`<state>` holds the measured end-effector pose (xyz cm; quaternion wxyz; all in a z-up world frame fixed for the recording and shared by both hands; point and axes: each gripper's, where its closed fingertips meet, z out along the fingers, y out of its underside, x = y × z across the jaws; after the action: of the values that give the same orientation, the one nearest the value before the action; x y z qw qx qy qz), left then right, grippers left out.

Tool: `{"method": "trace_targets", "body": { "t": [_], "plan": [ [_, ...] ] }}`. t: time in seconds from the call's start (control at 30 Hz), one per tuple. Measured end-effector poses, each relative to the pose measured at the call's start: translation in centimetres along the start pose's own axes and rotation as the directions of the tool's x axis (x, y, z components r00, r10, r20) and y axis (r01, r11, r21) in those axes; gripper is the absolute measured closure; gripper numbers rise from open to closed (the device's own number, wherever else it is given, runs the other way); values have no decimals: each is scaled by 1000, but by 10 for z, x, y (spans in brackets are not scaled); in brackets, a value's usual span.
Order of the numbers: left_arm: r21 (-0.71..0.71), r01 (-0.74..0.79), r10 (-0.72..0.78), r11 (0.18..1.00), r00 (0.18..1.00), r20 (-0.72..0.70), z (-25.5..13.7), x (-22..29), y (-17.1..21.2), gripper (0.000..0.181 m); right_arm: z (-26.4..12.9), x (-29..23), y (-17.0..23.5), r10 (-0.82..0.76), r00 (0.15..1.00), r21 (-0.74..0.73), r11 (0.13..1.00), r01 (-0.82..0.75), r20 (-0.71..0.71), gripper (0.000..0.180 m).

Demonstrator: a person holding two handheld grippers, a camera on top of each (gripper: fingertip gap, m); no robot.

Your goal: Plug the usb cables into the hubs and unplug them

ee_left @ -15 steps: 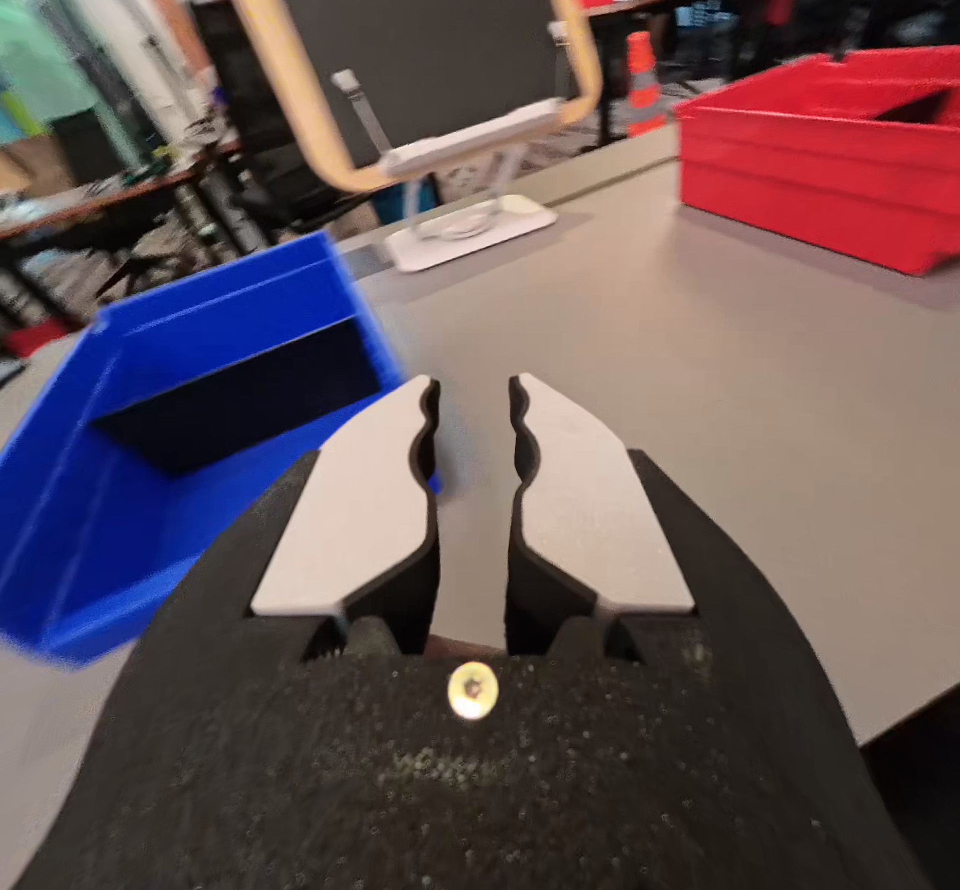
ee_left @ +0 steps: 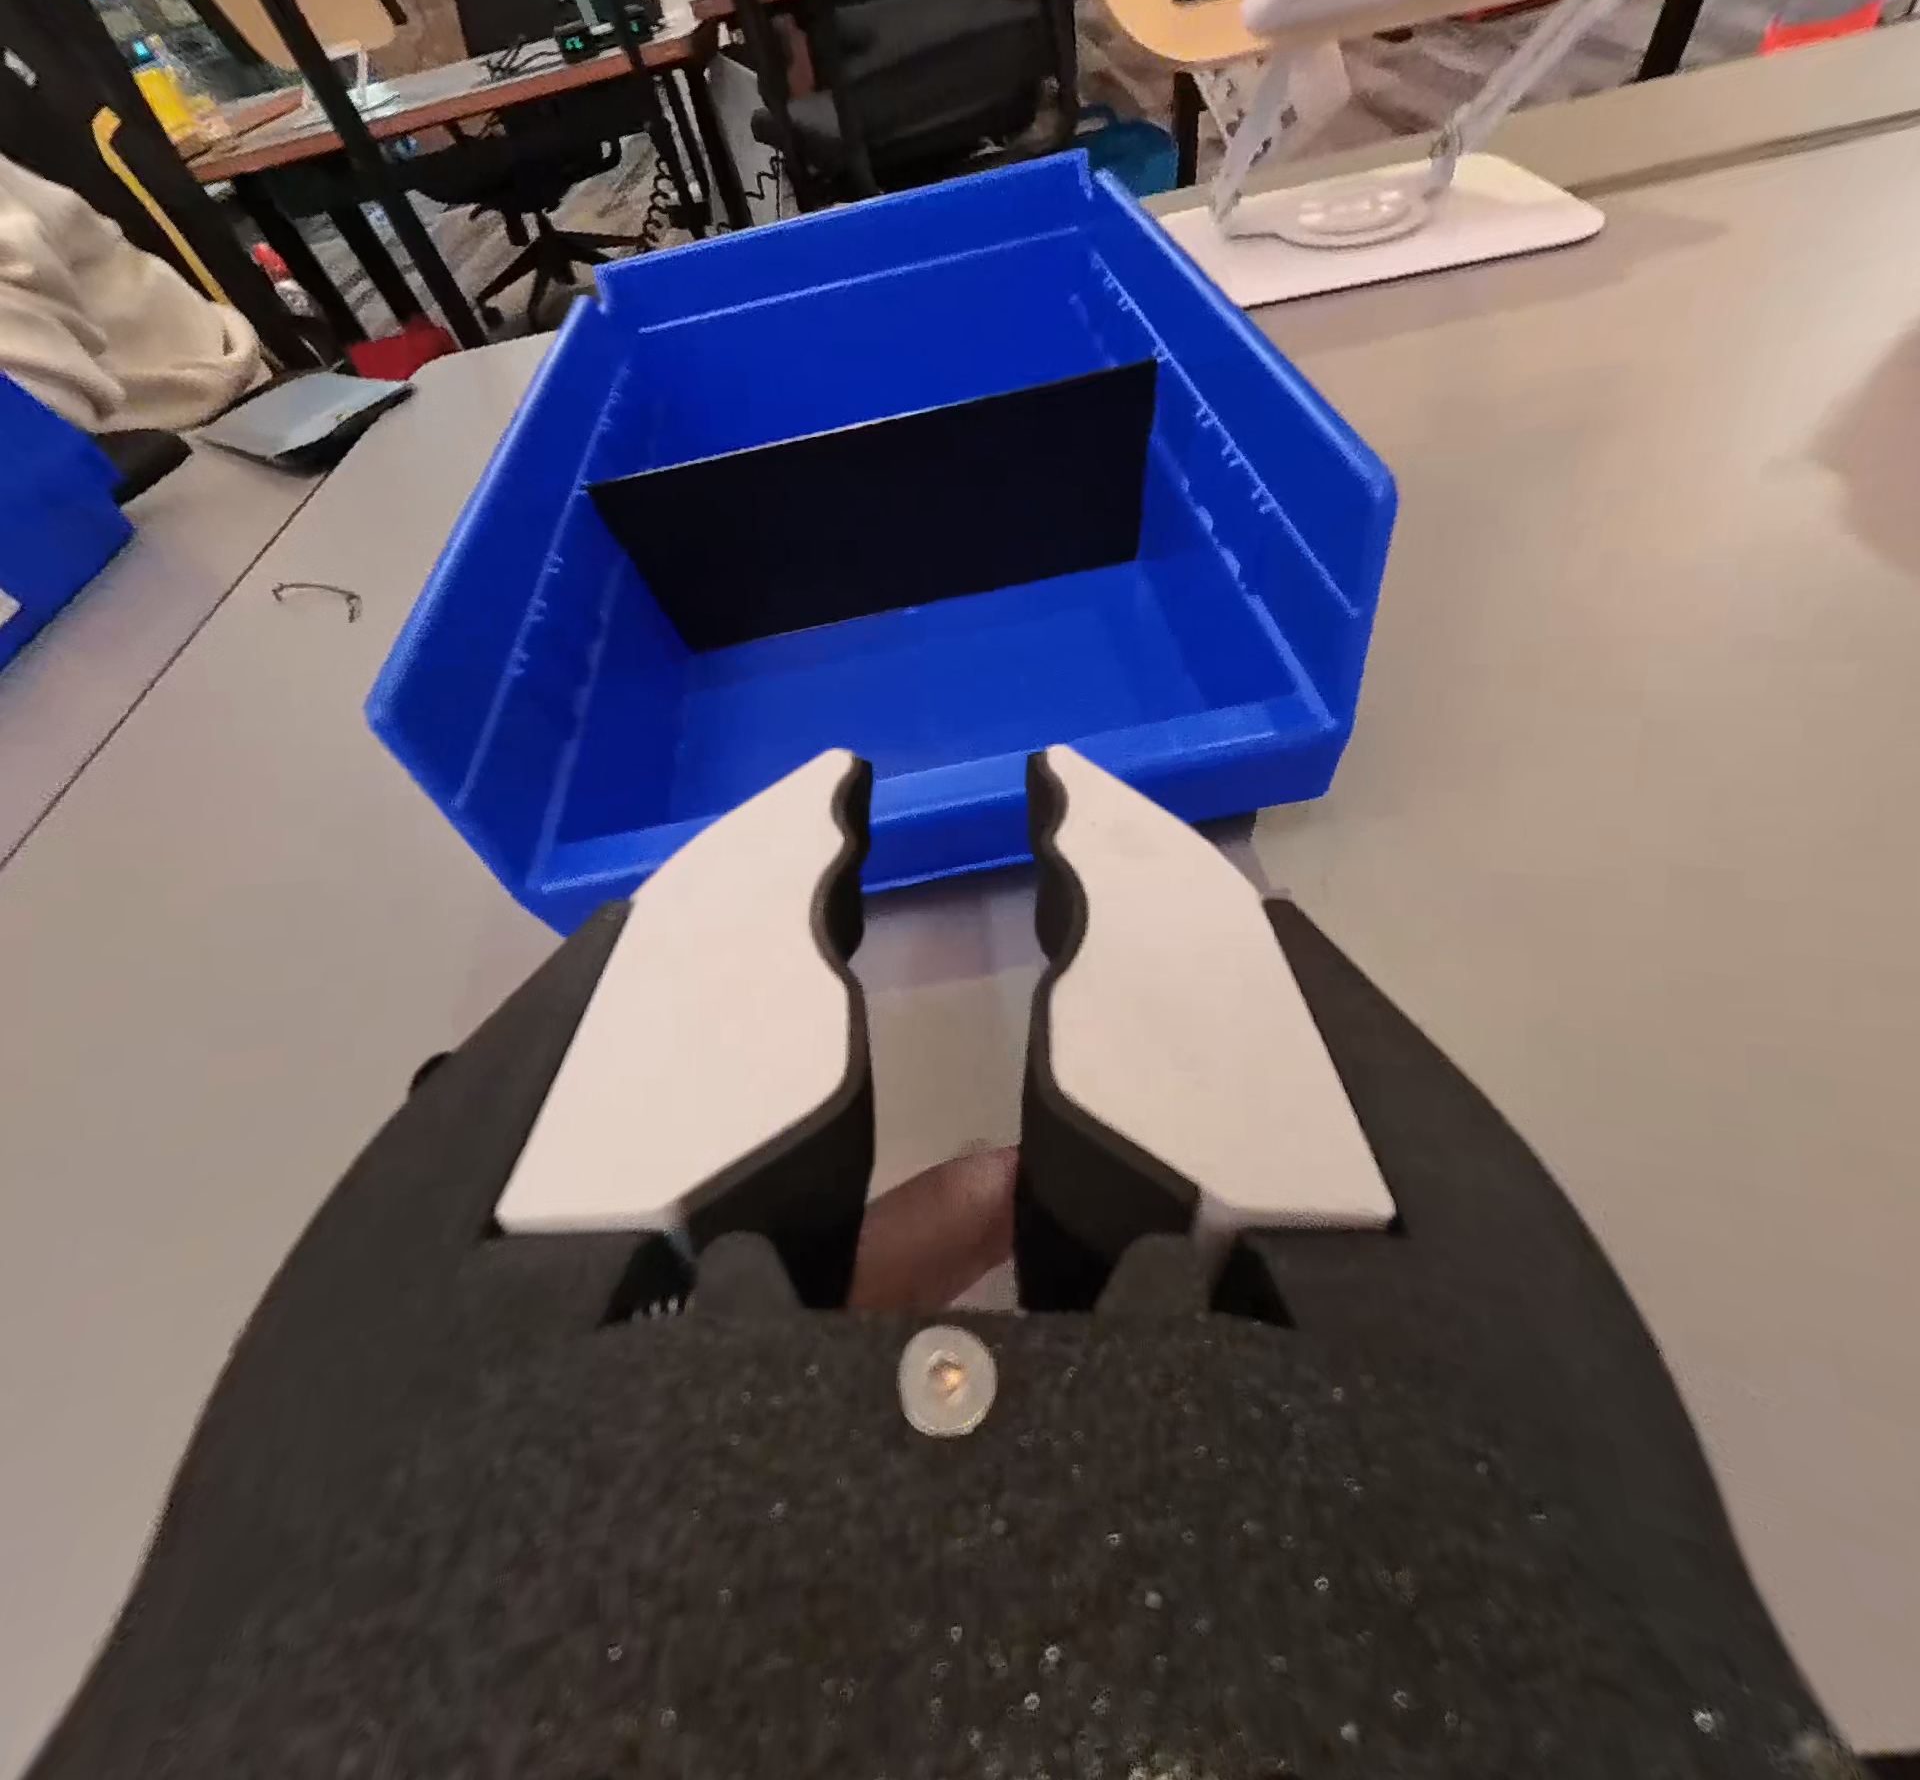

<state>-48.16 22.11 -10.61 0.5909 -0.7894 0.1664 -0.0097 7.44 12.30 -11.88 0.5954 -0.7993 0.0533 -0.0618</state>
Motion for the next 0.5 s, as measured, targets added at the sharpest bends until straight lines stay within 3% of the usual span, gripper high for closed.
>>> {"method": "trace_targets", "body": {
  "t": [0.5],
  "plan": [
    [-61,-35,32,998,998,-49,20,11,9,146,10,16,3,51,999,-11,999,-51,-13,135]
  ]
}}
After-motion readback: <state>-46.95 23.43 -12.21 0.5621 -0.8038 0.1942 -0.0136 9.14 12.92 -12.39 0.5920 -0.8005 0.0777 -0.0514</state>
